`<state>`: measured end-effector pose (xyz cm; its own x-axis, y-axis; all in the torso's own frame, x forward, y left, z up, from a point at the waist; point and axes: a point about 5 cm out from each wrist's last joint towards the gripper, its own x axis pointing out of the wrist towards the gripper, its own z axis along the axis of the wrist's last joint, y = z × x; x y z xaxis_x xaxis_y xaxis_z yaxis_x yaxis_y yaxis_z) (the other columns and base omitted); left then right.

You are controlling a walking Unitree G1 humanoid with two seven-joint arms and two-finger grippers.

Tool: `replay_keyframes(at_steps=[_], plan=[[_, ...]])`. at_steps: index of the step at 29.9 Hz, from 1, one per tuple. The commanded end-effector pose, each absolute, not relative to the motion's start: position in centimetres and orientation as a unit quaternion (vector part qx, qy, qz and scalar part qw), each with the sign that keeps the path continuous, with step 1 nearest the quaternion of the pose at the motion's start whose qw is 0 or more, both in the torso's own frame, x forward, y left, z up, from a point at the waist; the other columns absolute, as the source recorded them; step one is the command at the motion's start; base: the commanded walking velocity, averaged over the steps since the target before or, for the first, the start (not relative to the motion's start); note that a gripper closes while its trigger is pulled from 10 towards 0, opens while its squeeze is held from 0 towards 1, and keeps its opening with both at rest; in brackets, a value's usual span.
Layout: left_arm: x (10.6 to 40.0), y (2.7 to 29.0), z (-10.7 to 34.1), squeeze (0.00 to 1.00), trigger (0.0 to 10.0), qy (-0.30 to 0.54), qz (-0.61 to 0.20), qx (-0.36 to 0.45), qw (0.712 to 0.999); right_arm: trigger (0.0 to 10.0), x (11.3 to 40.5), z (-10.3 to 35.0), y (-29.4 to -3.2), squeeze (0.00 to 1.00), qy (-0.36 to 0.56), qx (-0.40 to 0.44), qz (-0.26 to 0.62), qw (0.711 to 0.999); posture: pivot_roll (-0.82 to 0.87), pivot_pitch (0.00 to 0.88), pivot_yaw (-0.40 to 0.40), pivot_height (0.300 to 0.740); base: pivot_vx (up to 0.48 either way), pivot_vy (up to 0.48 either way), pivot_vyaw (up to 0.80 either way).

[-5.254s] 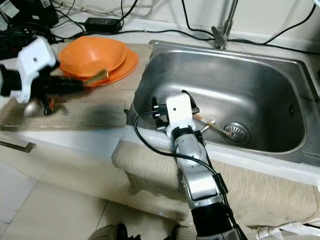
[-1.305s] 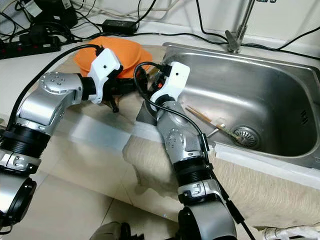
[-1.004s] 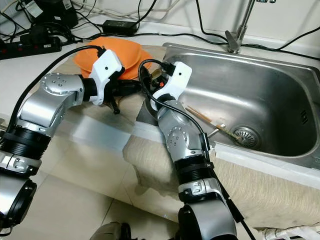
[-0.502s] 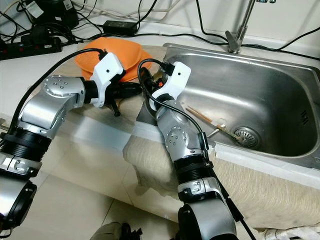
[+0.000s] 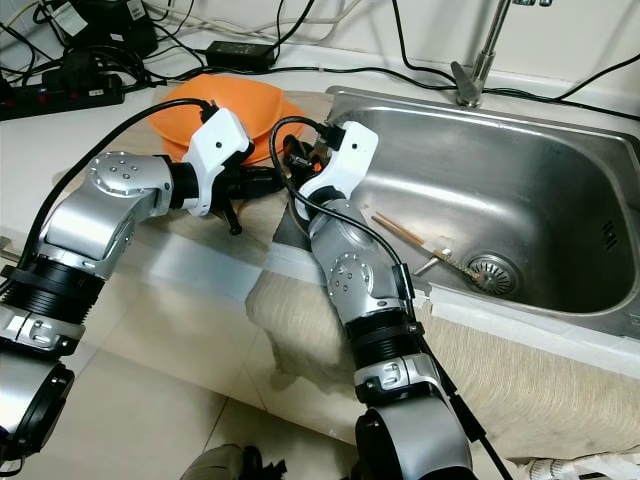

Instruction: Kitchen organization

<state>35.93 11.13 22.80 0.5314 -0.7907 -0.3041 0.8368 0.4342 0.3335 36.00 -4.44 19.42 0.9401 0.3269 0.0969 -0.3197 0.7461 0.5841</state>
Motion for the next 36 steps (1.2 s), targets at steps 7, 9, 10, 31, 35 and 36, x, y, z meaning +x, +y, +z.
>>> replay_keyframes(at_steps=[7, 9, 10, 31, 35, 36], plan=[[35.7, 11.6, 23.8, 0.00, 0.0, 0.017, -0.484, 0.250, 0.838, 0.0, 36.2, 18.7, -3.5, 0.00, 0.028, 0.328, 0.142, 0.934, 0.04, 0.028, 0.069, 0.740, 0.000, 0.000, 0.00], [35.8, 11.6, 23.8, 0.00, 0.0, 0.016, -0.482, 0.251, 0.840, 0.0, 36.2, 18.7, -3.5, 0.00, 0.028, 0.327, 0.143, 0.934, 0.04, 0.026, 0.070, 0.740, 0.000, 0.000, 0.00], [35.8, 11.6, 23.8, 0.00, 0.0, 0.017, -0.481, 0.251, 0.840, 0.0, 36.2, 18.7, -3.5, 0.00, 0.028, 0.326, 0.143, 0.934, 0.04, 0.023, 0.070, 0.740, 0.000, 0.000, 0.00], [36.3, 12.6, 24.4, 1.00, 10.0, 0.005, -0.465, 0.291, 0.836, 0.0, 36.3, 18.4, -3.4, 0.00, 0.027, 0.321, 0.138, 0.936, 0.04, 0.004, 0.080, 0.740, 0.000, 0.000, 0.00], [36.4, 12.6, 24.4, 1.00, 10.0, 0.006, -0.461, 0.292, 0.838, 0.0, 36.3, 18.3, -3.4, 0.00, 0.027, 0.321, 0.139, 0.936, 0.04, 0.008, 0.080, 0.740, 0.000, 0.000, 0.00], [36.4, 12.7, 24.4, 1.00, 10.0, 0.006, -0.461, 0.291, 0.839, 0.0, 36.3, 18.3, -3.3, 0.00, 0.027, 0.321, 0.139, 0.937, 0.04, 0.009, 0.080, 0.740, 0.000, 0.000, 0.00]])
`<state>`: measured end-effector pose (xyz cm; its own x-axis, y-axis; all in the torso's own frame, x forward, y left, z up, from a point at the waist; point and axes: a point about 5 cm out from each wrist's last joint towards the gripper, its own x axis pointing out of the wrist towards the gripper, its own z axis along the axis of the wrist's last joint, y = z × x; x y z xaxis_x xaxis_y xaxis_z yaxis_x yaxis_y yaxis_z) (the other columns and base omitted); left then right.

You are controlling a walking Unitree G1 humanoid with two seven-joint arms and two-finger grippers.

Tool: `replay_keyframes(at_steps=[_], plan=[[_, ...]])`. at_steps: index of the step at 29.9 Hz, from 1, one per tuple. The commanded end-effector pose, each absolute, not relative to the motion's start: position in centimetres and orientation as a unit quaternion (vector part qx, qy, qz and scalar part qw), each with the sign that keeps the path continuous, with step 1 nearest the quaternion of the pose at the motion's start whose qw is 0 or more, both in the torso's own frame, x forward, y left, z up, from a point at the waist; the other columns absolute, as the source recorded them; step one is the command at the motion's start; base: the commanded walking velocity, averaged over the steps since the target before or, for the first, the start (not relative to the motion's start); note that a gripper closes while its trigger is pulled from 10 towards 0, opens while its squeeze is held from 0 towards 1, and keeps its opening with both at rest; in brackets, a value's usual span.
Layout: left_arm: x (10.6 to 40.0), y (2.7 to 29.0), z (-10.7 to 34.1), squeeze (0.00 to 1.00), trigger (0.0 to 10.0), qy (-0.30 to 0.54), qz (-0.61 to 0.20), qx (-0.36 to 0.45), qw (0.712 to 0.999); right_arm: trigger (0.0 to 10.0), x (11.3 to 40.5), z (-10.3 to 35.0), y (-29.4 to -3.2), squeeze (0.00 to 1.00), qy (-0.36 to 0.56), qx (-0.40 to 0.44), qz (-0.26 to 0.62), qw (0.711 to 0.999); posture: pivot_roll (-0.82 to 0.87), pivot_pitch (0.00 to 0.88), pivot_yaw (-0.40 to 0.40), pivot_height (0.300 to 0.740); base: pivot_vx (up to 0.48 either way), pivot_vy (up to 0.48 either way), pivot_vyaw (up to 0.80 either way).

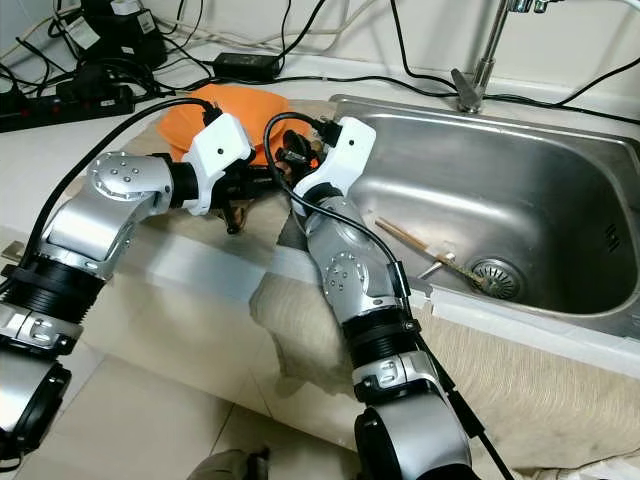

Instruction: Kitchen organization

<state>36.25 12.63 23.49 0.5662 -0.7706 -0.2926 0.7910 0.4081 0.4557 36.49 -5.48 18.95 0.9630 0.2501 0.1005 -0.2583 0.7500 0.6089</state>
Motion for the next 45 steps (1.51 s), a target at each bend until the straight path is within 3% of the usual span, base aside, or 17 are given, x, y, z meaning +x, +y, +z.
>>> replay_keyframes(at_steps=[1, 14, 16, 25, 26, 27, 28, 29, 30, 31, 32, 34, 45], plan=[[36.4, 12.7, 24.4, 1.00, 10.0, 0.006, -0.461, 0.290, 0.839, 0.0, 36.3, 18.3, -3.3, 0.00, 0.027, 0.320, 0.139, 0.937, 0.04, 0.009, 0.080, 0.740, 0.000, 0.000, 0.00], [35.3, 13.8, 25.0, 1.00, 10.0, 0.006, -0.476, 0.260, 0.840, 0.0, 36.3, 18.1, -3.3, 0.00, 0.023, 0.315, 0.137, 0.939, 0.05, 0.016, 0.080, 0.740, 0.000, 0.000, 0.00], [34.9, 14.0, 24.9, 0.00, 10.0, 0.012, -0.479, 0.247, 0.843, 0.0, 36.4, 18.4, -3.4, 0.00, 0.018, 0.312, 0.138, 0.940, 0.05, 0.018, 0.079, 0.740, 0.000, 0.000, 0.00], [33.9, 14.1, 24.8, 0.00, 10.0, 0.004, -0.478, 0.205, 0.854, 0.0, 36.9, 20.5, -3.9, 0.00, -0.030, 0.263, 0.145, 0.953, 0.05, 0.019, 0.079, 0.740, 0.000, 0.000, 0.00], [33.9, 14.0, 25.2, 0.00, 10.0, -0.018, -0.471, 0.196, 0.860, 2.9, 37.0, 20.7, -4.0, 0.00, -0.035, 0.256, 0.142, 0.956, 0.05, 0.022, 0.080, 0.740, 0.000, 0.000, 0.00], [33.8, 13.9, 25.7, 0.00, 10.0, -0.033, -0.465, 0.181, 0.866, 8.2, 37.1, 20.9, -4.2, 0.00, -0.040, 0.247, 0.139, 0.958, 0.05, 0.023, 0.080, 0.740, 0.000, 0.000, 0.00], [33.7, 13.9, 26.1, 0.00, 10.0, -0.048, -0.461, 0.170, 0.869, 8.2, 37.2, 21.0, -4.5, 0.00, -0.044, 0.243, 0.136, 0.959, 0.05, 0.024, 0.079, 0.740, 0.000, 0.000, 0.00], [33.7, 14.0, 26.5, 0.00, 10.0, -0.058, -0.453, 0.154, 0.876, 2.6, 37.4, 21.1, -4.8, 0.00, -0.046, 0.242, 0.131, 0.960, 0.05, 0.024, 0.079, 0.740, 0.000, 0.000, 0.00], [33.7, 14.1, 26.7, 0.00, 10.0, -0.064, -0.448, 0.141, 0.881, 2.4, 37.5, 21.1, -5.0, 0.00, -0.047, 0.241, 0.127, 0.961, 0.05, 0.024, 0.079, 0.740, 0.000, 0.000, 0.00], [33.7, 14.4, 26.7, 0.00, 10.0, -0.065, -0.440, 0.116, 0.888, 4.8, 37.7, 21.1, -5.5, 0.00, -0.048, 0.237, 0.118, 0.963, 0.05, 0.025, 0.078, 0.740, 0.000, 0.000, 0.00], [33.6, 14.5, 26.6, 0.00, 10.0, -0.063, -0.439, 0.113, 0.889, 9.6, 37.8, 21.1, -5.8, 0.00, -0.048, 0.236, 0.115, 0.964, 0.05, 0.025, 0.077, 0.740, 0.000, 0.000, 0.00], [33.4, 14.8, 26.3, 0.00, 10.0, -0.058, -0.437, 0.113, 0.890, 10.0, 37.9, 21.1, -6.1, 0.00, -0.050, 0.231, 0.111, 0.965, 0.05, 0.026, 0.077, 0.740, 0.000, 0.000, 0.00], [32.3, 15.6, 25.6, 0.00, 10.0, -0.038, -0.440, 0.115, 0.890, 10.0, 38.3, 22.2, -6.0, 0.00, -0.062, 0.228, 0.126, 0.963, 0.06, 0.024, 0.074, 0.740, 0.000, 0.000, 0.00]])
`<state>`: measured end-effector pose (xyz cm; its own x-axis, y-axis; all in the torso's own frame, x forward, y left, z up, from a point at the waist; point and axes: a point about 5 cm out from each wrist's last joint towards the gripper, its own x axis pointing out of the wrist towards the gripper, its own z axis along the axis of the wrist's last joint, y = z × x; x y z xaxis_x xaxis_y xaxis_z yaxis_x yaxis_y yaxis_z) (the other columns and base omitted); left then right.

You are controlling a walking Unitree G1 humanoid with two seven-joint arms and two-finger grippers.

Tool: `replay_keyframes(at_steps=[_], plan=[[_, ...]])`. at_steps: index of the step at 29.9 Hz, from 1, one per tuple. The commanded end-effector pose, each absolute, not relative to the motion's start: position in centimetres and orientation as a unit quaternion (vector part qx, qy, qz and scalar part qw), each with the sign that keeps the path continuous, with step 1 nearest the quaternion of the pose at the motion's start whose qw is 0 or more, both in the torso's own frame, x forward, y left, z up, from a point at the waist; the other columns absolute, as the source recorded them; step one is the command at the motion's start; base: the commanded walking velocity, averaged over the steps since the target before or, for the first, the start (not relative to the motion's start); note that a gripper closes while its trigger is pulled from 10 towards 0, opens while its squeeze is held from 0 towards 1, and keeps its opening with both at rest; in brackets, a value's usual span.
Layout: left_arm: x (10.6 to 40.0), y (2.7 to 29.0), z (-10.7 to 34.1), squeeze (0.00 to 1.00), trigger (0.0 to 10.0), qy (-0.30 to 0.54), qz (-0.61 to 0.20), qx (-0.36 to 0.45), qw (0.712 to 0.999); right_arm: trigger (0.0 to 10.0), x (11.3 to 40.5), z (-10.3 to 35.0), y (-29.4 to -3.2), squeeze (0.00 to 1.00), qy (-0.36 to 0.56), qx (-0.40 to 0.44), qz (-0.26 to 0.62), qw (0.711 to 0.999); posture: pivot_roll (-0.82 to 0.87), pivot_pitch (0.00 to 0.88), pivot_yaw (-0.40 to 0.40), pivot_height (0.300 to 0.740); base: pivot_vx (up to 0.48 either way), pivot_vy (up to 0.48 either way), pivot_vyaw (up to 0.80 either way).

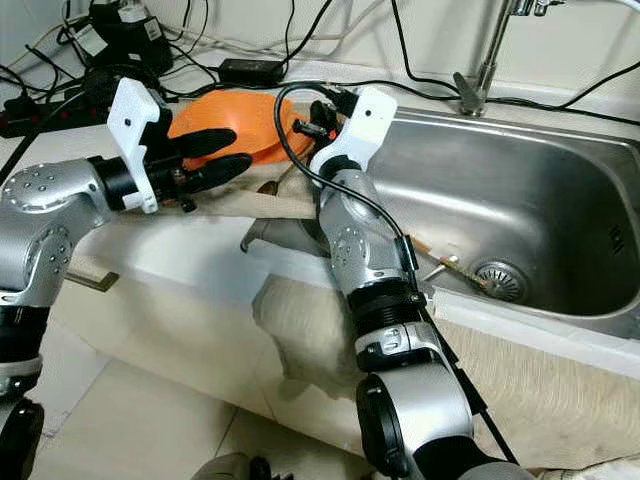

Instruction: Kitchen organization

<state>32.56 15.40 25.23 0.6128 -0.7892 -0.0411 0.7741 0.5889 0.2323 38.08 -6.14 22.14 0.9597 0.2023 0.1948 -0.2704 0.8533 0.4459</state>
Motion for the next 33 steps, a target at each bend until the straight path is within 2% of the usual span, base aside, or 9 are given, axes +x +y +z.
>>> replay_keyframes(at_steps=[1, 8, 15, 20, 22, 25, 28, 31, 33], plan=[[32.2, 15.4, 25.5, 0.00, 10.0, -0.036, -0.444, 0.114, 0.888, 10.0, 38.3, 22.7, -5.6, 0.00, -0.065, 0.229, 0.144, 0.960, 0.06, 0.022, 0.073, 0.740, 0.000, 0.000, 0.00], [32.0, 15.2, 25.2, 0.00, 10.0, -0.030, -0.450, 0.113, 0.885, 10.0, 38.1, 24.6, -5.1, 0.00, -0.085, 0.236, 0.185, 0.950, 0.06, 0.015, 0.075, 0.740, 0.000, 0.000, 0.00], [32.2, 15.0, 25.2, 0.00, 10.0, -0.031, -0.453, 0.114, 0.884, 10.0, 38.3, 26.9, -5.6, 0.00, -0.123, 0.222, 0.206, 0.945, 0.05, 0.003, 0.077, 0.740, 0.000, 0.000, 0.00], [32.3, 14.6, 25.1, 0.00, 10.0, -0.030, -0.456, 0.112, 0.882, 10.0, 39.5, 27.7, -8.1, 0.00, -0.148, 0.187, 0.153, 0.959, 0.05, 0.000, 0.078, 0.740, 0.000, 0.000, 0.00], [32.4, 14.6, 25.0, 0.00, 10.0, -0.028, -0.457, 0.111, 0.882, 10.0, 40.3, 27.5, -10.5, 0.00, -0.155, 0.162, 0.091, 0.970, 0.05, 0.000, 0.079, 0.740, 0.000, 0.000, 0.00], [32.4, 14.6, 24.9, 0.00, 10.0, -0.027, -0.457, 0.112, 0.882, 10.0, 40.5, 27.4, -11.3, 0.00, -0.156, 0.150, 0.070, 0.974, 0.05, 0.000, 0.079, 0.740, 0.000, 0.000, 0.00], [32.4, 14.7, 24.8, 0.00, 10.0, -0.025, -0.456, 0.113, 0.883, 10.0, 41.1, 26.4, -14.7, 0.00, -0.140, 0.136, -0.012, 0.981, 0.05, 0.000, 0.079, 0.740, 0.000, 0.000, 0.00], [32.4, 14.7, 24.8, 0.00, 10.0, -0.024, -0.455, 0.113, 0.883, 10.0, 41.3, 25.9, -15.7, 0.00, -0.131, 0.127, -0.037, 0.983, 0.05, 0.000, 0.079, 0.740, 0.000, 0.000, 0.00], [32.4, 14.8, 24.7, 0.00, 10.0, -0.023, -0.454, 0.114, 0.884, 10.0, 41.4, 25.1, -16.8, 0.00, -0.116, 0.078, -0.066, 0.988, 0.05, 0.000, 0.079, 0.740, 0.000, 0.000, 0.00]])
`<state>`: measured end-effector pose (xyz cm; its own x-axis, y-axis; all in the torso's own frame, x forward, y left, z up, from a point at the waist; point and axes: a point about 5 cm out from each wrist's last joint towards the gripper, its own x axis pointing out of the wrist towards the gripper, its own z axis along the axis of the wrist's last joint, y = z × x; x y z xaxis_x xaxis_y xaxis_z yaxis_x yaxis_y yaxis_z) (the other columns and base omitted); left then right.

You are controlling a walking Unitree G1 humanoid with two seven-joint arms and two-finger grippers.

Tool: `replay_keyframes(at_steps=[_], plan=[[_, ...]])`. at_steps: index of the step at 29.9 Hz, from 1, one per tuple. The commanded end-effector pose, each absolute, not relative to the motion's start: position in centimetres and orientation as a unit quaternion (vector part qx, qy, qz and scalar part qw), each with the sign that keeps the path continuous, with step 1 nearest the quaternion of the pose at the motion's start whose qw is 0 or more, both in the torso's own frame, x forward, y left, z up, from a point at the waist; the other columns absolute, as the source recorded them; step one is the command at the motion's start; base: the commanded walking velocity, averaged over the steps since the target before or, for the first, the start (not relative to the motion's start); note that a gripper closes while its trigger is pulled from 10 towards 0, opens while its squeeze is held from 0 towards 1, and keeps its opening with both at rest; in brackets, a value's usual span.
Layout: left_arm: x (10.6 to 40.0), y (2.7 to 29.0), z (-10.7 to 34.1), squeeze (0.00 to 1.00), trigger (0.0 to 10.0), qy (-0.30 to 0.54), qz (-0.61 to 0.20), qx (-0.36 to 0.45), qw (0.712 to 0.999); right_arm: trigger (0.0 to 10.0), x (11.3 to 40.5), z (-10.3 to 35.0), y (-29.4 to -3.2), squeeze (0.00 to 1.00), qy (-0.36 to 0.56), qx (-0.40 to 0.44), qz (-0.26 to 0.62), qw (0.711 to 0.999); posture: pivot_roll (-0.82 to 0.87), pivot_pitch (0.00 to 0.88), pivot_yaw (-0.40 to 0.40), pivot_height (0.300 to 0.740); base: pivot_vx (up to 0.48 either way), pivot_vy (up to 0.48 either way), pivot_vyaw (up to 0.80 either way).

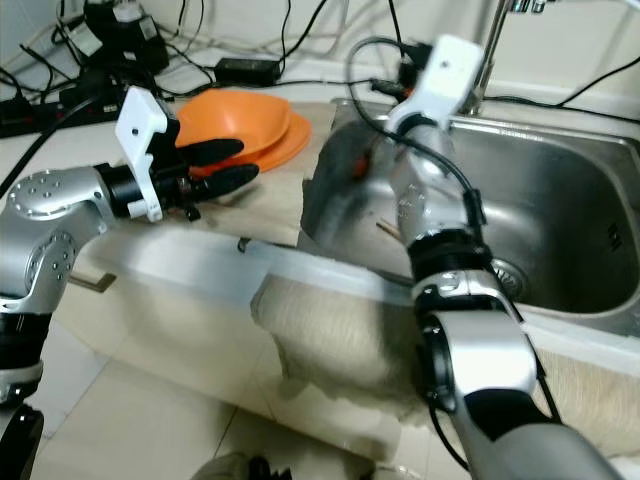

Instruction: Kitchen organization

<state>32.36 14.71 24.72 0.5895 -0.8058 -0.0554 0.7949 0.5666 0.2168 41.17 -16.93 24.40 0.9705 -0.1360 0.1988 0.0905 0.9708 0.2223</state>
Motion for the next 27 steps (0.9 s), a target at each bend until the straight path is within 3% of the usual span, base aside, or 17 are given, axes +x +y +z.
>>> replay_keyframes(at_steps=[1, 7, 10, 12, 14, 18, 20, 21, 23, 25, 26, 27], plan=[[32.4, 14.8, 24.7, 0.00, 10.0, -0.022, -0.453, 0.114, 0.884, 10.0, 41.4, 24.5, -17.3, 0.00, -0.102, 0.040, -0.078, 0.991, 0.05, 0.000, 0.080, 0.740, 0.000, 0.000, 0.00], [32.5, 14.9, 24.6, 0.00, 10.0, -0.022, -0.452, 0.115, 0.884, 10.0, 41.5, 22.2, -18.0, 0.00, -0.050, -0.102, -0.092, 0.989, 0.05, 0.000, 0.078, 0.740, 0.000, 0.000, 0.00], [32.5, 14.9, 24.6, 0.00, 10.0, -0.022, -0.452, 0.115, 0.884, 10.0, 41.3, 20.7, -17.5, 0.00, -0.022, -0.205, -0.080, 0.975, 0.05, 0.001, 0.076, 0.740, 0.000, 0.000, 0.00], [32.6, 14.9, 24.6, 0.00, 10.0, -0.022, -0.452, 0.115, 0.885, 10.0, 41.3, 20.0, -17.3, 0.00, -0.007, -0.228, -0.071, 0.971, 0.05, 0.001, 0.076, 0.740, 0.000, 0.000, 0.00], [32.6, 14.9, 24.7, 0.00, 10.0, -0.022, -0.451, 0.115, 0.885, 10.0, 41.2, 18.8, -16.5, 0.00, 0.014, -0.305, -0.046, 0.951, 0.05, 0.004, 0.073, 0.740, 0.000, 0.000, 0.00], [32.6, 15.0, 24.7, 0.00, 10.0, -0.022, -0.450, 0.116, 0.885, 10.0, 41.1, 18.4, -16.0, 0.00, 0.012, -0.365, -0.033, 0.930, 0.05, 0.004, 0.073, 0.740, 0.000, 0.000, 0.00], [32.7, 15.0, 24.7, 0.00, 10.0, -0.022, -0.448, 0.116, 0.886, 10.0, 40.9, 17.4, -15.6, 0.00, 0.026, -0.438, -0.008, 0.898, 0.06, 0.005, 0.068, 0.740, 0.000, 0.000, 0.00], [32.7, 15.0, 24.7, 0.00, 10.0, -0.022, -0.448, 0.116, 0.886, 10.0, 40.9, 17.4, -15.6, 0.00, 0.026, -0.438, -0.008, 0.898, 0.06, 0.005, 0.068, 0.740, 0.000, 0.000, 0.00], [32.7, 15.1, 24.7, 0.00, 10.0, -0.022, -0.446, 0.117, 0.887, 10.0, 40.6, 16.3, -15.5, 0.00, 0.044, -0.489, 0.014, 0.871, 0.06, 0.006, 0.065, 0.740, 0.000, 0.000, 0.00], [32.7, 15.1, 24.7, 0.00, 10.0, -0.022, -0.446, 0.117, 0.887, 10.0, 40.6, 16.3, -15.5, 0.00, 0.044, -0.489, 0.014, 0.871, 0.06, 0.006, 0.065, 0.740, 0.000, 0.000, 0.00], [32.7, 15.1, 24.7, 0.00, 10.0, -0.022, -0.445, 0.117, 0.887, 10.0, 40.4, 15.5, -15.6, 0.00, 0.060, -0.514, 0.028, 0.855, 0.06, 0.006, 0.065, 0.740, 0.000, 0.000, 0.00], [32.7, 15.2, 24.7, 0.00, 10.0, -0.022, -0.444, 0.118, 0.888, 10.0, 40.1, 14.6, -15.6, 0.27, 0.076, -0.534, 0.042, 0.841, 0.07, 0.006, 0.062, 0.740, 0.000, 0.000, 0.00]])
